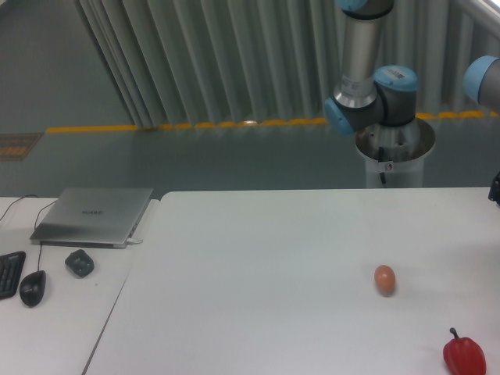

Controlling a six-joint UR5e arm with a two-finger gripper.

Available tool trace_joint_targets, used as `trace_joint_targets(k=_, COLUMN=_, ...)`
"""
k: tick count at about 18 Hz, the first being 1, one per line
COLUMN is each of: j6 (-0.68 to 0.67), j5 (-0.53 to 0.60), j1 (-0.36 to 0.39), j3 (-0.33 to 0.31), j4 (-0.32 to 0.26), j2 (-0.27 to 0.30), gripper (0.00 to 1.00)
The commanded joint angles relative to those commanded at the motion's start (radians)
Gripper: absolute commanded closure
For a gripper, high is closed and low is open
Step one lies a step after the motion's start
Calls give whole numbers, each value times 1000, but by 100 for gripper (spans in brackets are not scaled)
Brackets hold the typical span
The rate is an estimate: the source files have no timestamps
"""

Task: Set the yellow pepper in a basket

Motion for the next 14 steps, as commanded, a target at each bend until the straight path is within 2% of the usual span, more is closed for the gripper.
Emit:
trace_joint_targets(k=7, j6=-9, j5=8, j1=-2, j3=2, j4=12, j2=-11, gripper=0)
trace_joint_targets(k=12, j6=-18, j5=3, j1=14, j3=-31, j4=35, j2=2, gripper=0)
trace_joint_targets(k=14, j6=-49, j5=5, j1=31, j3=-38, j4=67, j2=8, gripper=0)
